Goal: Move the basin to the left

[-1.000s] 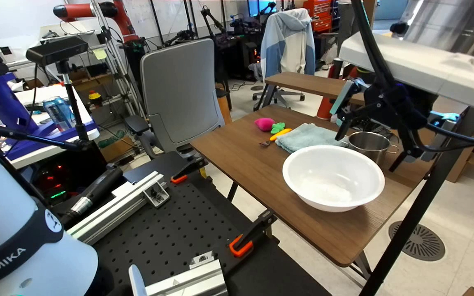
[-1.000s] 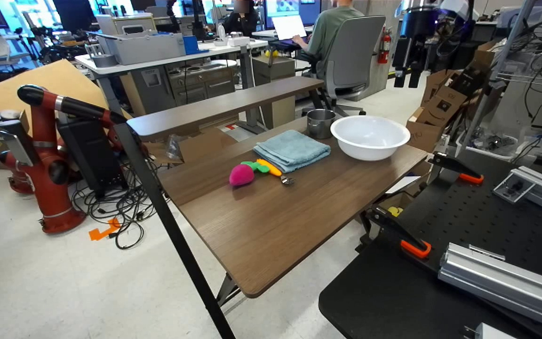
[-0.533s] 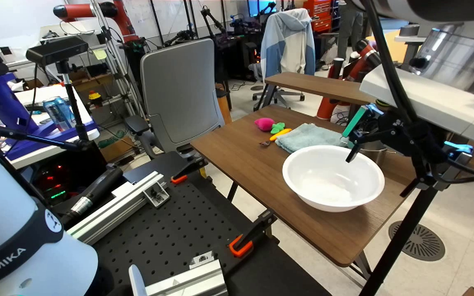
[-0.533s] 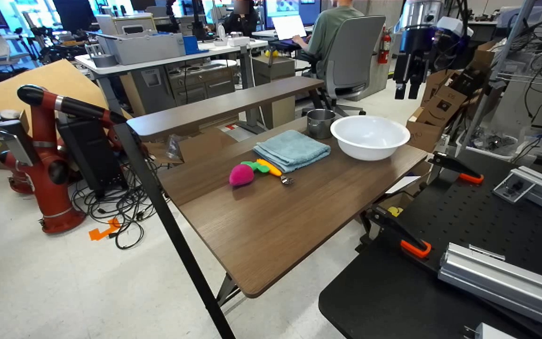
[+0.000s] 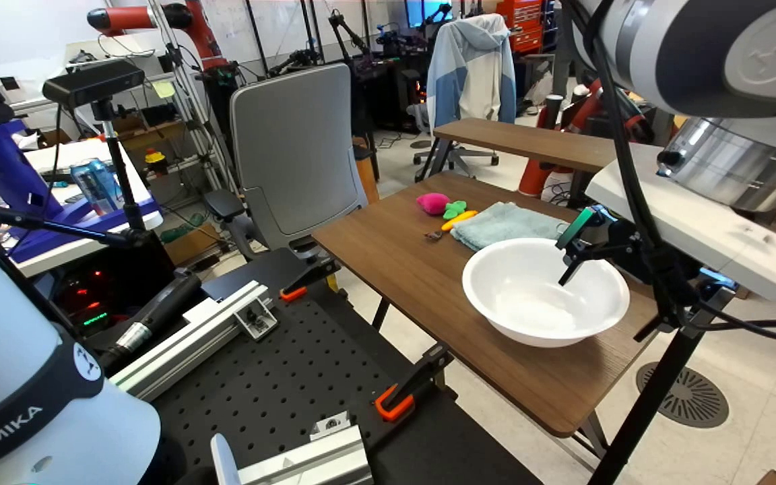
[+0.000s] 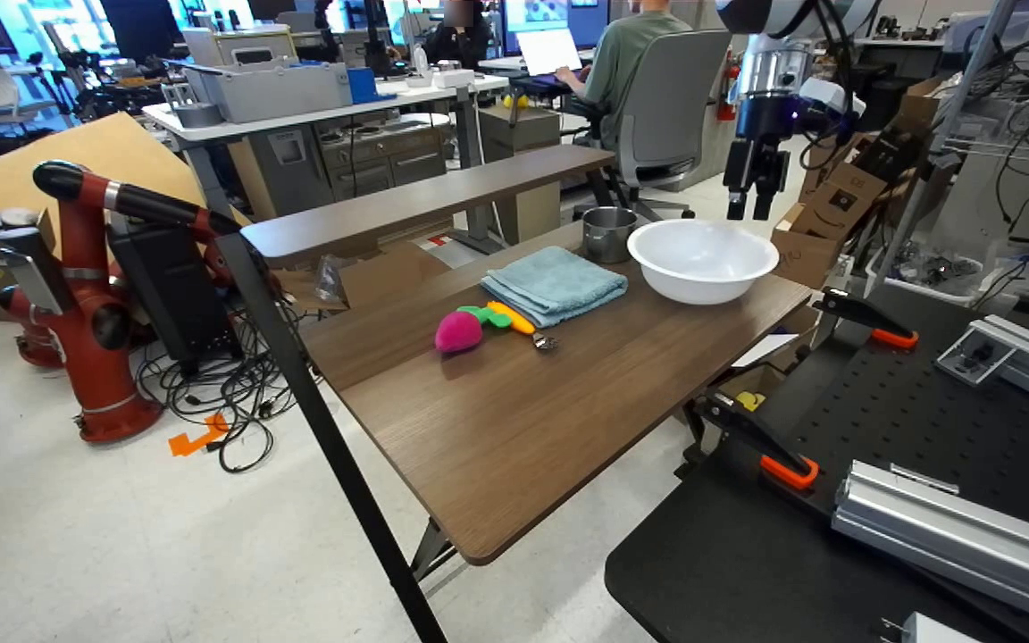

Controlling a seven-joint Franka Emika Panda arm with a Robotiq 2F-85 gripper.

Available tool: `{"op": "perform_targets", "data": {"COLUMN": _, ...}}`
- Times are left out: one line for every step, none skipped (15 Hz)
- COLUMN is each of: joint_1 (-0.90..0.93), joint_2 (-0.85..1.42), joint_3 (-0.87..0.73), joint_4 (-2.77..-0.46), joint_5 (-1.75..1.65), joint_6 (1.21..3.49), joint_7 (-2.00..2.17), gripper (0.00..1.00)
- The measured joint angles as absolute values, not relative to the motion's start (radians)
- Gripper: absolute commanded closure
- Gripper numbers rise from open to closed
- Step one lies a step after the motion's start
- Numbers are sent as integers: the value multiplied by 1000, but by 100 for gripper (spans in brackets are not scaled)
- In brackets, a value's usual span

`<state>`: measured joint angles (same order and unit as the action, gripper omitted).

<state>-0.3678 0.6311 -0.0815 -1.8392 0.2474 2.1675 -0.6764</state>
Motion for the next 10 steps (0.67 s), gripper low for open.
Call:
{"op": "perform_targets", "data": {"joint_1": -373, "joint_2": 645, "joint_3": -74, "joint_4": -1830, "joint_5": 255, "joint_6": 2168, "joint_7": -676, "gripper": 0}}
{"op": "perform_targets", "data": {"joint_1": -378, "joint_2": 658, "joint_3": -66, "joint_4": -1821, "joint_5": 262, "joint_6": 2168, "joint_7": -676, "gripper": 0}}
{"op": "perform_targets", "data": {"joint_1": -383, "joint_2": 673, "joint_3": -59, "joint_4": -1811, "joint_5": 267, "joint_6": 2168, "joint_7": -676, "gripper": 13}}
{"op": "perform_targets", "data": {"joint_1": -386, "joint_2": 688, "joint_3": -53, "joint_4": -1802, "joint_5": 270, "joint_6": 2168, "joint_7": -676, "gripper": 28}}
{"op": "perform_targets", "data": {"joint_1": -390, "joint_2": 703, "joint_3": -45, "joint_4": -1792, "joint_5": 277, "joint_6": 2168, "joint_7": -676, "gripper": 34}}
{"op": "perform_targets", "data": {"joint_1": -393, "joint_2": 717, "joint_3": -39, "joint_4": -1782, "joint_5": 282, "joint_6": 2168, "joint_7": -676, "gripper": 42}}
{"op": "perform_targets", "data": {"joint_1": -396, "joint_2": 728, "joint_3": -33, "joint_4": -1772, "joint_5": 284, "joint_6": 2168, "joint_7": -676, "gripper": 51}}
{"op": "perform_targets", "data": {"joint_1": -400, "joint_2": 736, "joint_3": -29, "joint_4": -1764, "joint_5": 284, "joint_6": 2168, "joint_7": -676, "gripper": 58}}
{"op": "perform_targets", "data": {"joint_1": -404, "joint_2": 742, "joint_3": -25, "joint_4": -1756, "joint_5": 285, "joint_6": 2168, "joint_7": -677, "gripper": 66}}
{"op": "perform_targets", "data": {"joint_1": -408, "joint_2": 745, "joint_3": -20, "joint_4": -1750, "joint_5": 285, "joint_6": 2168, "joint_7": -677, "gripper": 73}}
